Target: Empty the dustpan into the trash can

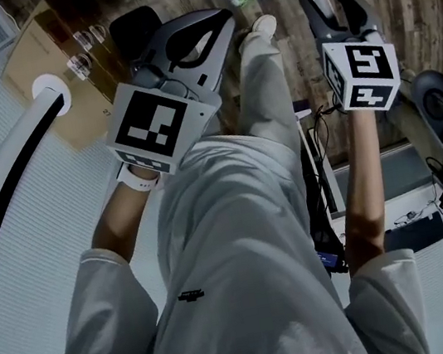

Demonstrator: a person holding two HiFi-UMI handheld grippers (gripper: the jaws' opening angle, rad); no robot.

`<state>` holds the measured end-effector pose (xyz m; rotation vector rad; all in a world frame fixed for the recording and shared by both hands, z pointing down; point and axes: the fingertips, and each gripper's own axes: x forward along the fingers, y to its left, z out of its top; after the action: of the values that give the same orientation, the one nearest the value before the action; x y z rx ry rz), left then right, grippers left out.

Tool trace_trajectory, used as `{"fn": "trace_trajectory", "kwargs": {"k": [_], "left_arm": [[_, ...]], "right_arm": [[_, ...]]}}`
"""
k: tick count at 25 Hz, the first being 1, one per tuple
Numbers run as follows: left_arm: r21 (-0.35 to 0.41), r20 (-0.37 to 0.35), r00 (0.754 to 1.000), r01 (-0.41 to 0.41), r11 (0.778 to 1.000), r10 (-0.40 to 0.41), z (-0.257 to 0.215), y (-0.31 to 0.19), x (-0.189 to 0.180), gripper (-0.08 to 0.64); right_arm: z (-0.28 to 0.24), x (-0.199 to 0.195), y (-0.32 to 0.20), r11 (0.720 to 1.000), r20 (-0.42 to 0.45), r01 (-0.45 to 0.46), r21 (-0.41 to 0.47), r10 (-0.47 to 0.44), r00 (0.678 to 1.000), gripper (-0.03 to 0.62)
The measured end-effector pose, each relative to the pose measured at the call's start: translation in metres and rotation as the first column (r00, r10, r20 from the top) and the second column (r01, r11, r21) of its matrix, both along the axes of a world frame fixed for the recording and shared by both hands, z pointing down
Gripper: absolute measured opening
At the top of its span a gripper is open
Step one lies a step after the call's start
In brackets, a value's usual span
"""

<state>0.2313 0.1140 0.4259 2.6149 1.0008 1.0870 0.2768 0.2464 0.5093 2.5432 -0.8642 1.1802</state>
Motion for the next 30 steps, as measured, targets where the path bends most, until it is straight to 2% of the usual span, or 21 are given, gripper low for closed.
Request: {"fn": "trace_trajectory", "kwargs": {"k": [3,8,11,15,21,30], "left_arm": [[-0.002,0.013,1.0,0.001,1.0,-0.001,0.006,0.005,-0.007,0.008],[-0.002,0.047,0.999,0.011,1.0,-0.011,0.012,0.007,-0.006,0.008],[0.003,0.039,0.999,0.017,1.0,-0.017,0.017,0.006,-0.006,0.008],[0.001,0.031,0.999,0.027,1.0,-0.027,0.016,0.01,-0.017,0.008],[-0.001,0.045,0.999,0.028,1.0,-0.028,0.02,0.017,-0.028,0.008],[0.006,0.051,0.997,0.058,0.998,-0.058,0.018,-0.007,-0.043,0.007]], "right_arm": [[0.009,-0.002,0.003,1.0,0.013,0.014,-0.005,-0.014,1.0,0.236],[0.018,0.002,-0.005,0.995,0.026,0.093,-0.042,-0.092,0.995,0.234],[0.026,0.004,-0.007,0.994,0.04,0.097,-0.055,-0.095,0.995,0.167],[0.026,-0.006,-0.01,0.994,0.085,0.11,-0.01,-0.109,0.99,0.152],[0.029,-0.007,-0.008,0.999,0.142,0.048,0.016,-0.05,0.989,0.141],[0.023,-0.011,-0.009,1.0,0.139,-0.004,0.023,0.001,0.99,0.135]]}}
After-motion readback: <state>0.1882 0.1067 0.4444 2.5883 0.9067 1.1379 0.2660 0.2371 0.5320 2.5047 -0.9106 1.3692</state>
